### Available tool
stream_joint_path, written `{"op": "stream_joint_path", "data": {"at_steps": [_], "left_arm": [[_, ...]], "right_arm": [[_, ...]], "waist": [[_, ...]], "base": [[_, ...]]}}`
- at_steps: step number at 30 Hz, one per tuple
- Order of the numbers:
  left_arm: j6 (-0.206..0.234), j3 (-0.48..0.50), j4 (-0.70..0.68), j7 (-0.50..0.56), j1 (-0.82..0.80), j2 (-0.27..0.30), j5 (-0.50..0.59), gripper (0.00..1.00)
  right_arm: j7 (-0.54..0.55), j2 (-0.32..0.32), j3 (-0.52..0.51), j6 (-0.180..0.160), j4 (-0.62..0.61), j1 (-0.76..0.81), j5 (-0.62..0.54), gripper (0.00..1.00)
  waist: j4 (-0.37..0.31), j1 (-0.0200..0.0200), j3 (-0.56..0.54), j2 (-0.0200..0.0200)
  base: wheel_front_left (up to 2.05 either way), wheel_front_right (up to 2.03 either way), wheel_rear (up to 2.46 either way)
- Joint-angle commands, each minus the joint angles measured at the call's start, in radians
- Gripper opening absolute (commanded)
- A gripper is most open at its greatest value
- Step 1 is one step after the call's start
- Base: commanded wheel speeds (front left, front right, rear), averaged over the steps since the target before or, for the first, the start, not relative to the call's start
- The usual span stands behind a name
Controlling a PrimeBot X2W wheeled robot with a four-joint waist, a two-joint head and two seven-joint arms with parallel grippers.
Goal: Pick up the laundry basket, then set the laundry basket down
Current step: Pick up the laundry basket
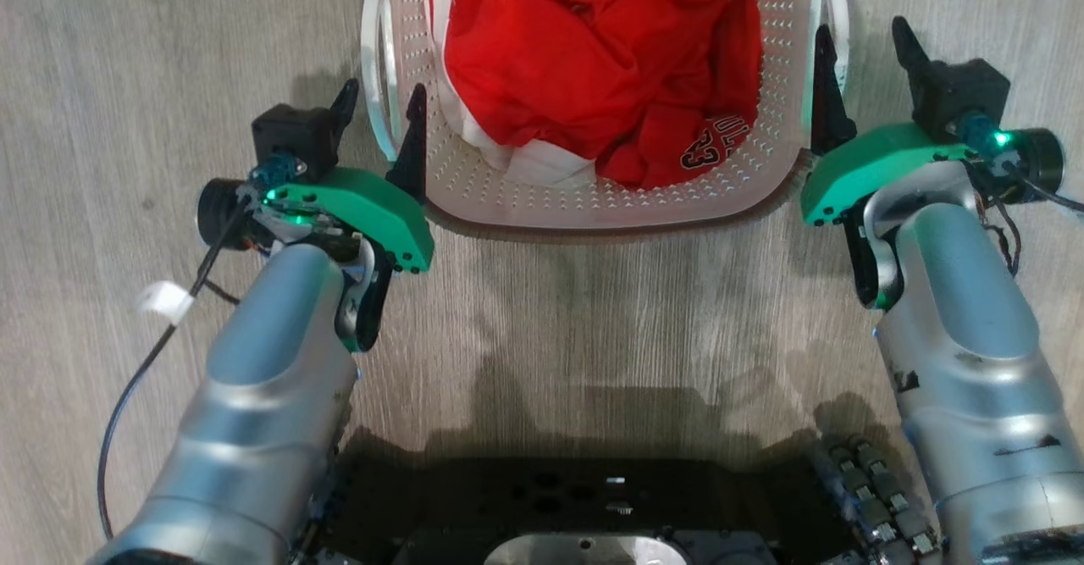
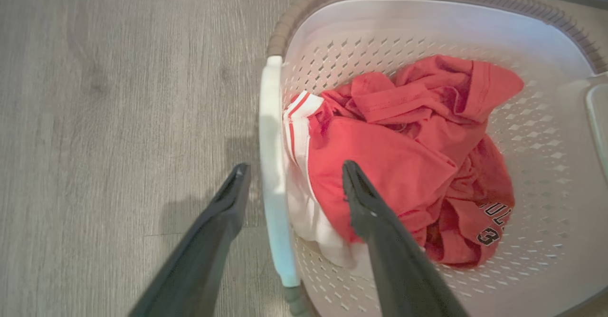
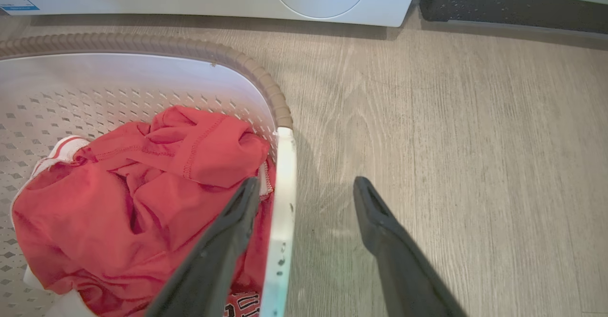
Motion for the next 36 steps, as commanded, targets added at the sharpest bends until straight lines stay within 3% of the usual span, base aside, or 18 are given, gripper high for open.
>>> {"op": "stream_joint_path", "data": {"at_steps": [1, 27, 28, 31, 32, 33, 34, 35, 36], "left_arm": [[0.010, 0.009, 0.007, -0.009, 0.004, 0.021, -0.014, 1.00], [0.037, -0.074, 0.074, -0.009, -0.112, 0.021, -0.112, 1.00], [0.038, -0.077, 0.074, -0.009, -0.115, 0.021, -0.116, 1.00], [0.040, -0.085, 0.078, -0.009, -0.121, 0.021, -0.127, 1.00], [0.041, -0.088, 0.081, -0.009, -0.123, 0.021, -0.130, 0.87], [0.041, -0.090, 0.084, -0.009, -0.124, 0.021, -0.133, 0.64], [0.041, -0.093, 0.088, -0.009, -0.126, 0.021, -0.137, 0.39], [0.042, -0.097, 0.092, -0.009, -0.128, 0.021, -0.138, 0.22], [0.042, -0.097, 0.092, -0.009, -0.128, 0.021, -0.138, 0.22]], "right_arm": [[-0.010, 0.011, 0.025, -0.002, -0.010, 0.025, -0.002, 1.00], [-0.010, 0.011, 0.025, -0.002, 0.088, -0.066, -0.026, 1.00], [-0.010, 0.011, 0.025, -0.002, 0.092, -0.068, -0.026, 0.97], [-0.010, 0.011, 0.026, -0.002, 0.107, -0.075, -0.024, 0.56], [-0.010, 0.011, 0.027, -0.002, 0.112, -0.077, -0.023, 0.47], [-0.010, 0.011, 0.028, -0.002, 0.117, -0.079, -0.021, 0.46], [-0.010, 0.011, 0.029, -0.002, 0.121, -0.081, -0.020, 0.35], [-0.010, 0.011, 0.030, -0.002, 0.124, -0.083, -0.019, 0.30], [-0.010, 0.011, 0.030, -0.002, 0.124, -0.083, -0.019, 0.30]], "waist": [[0.004, -0.0001, 0.014, -0.0001], [0.040, -0.0001, 0.104, -0.0001], [0.041, -0.0001, 0.106, -0.0001], [0.042, -0.0001, 0.107, -0.0001], [0.042, -0.0001, 0.107, -0.0001], [0.042, -0.0001, 0.106, -0.0001], [0.042, -0.0001, 0.105, -0.0001], [0.041, -0.0001, 0.104, -0.0001], [0.041, -0.0001, 0.104, -0.0001]], "base": [[0.00, 0.00, 0.00], [0.00, 0.00, 0.00], [0.00, 0.00, 0.00], [0.00, 0.00, 0.00], [0.00, 0.00, 0.00], [0.00, 0.00, 0.00], [0.00, 0.00, 0.00], [0.00, 0.00, 0.00], [0.00, 0.00, 0.00]]}}
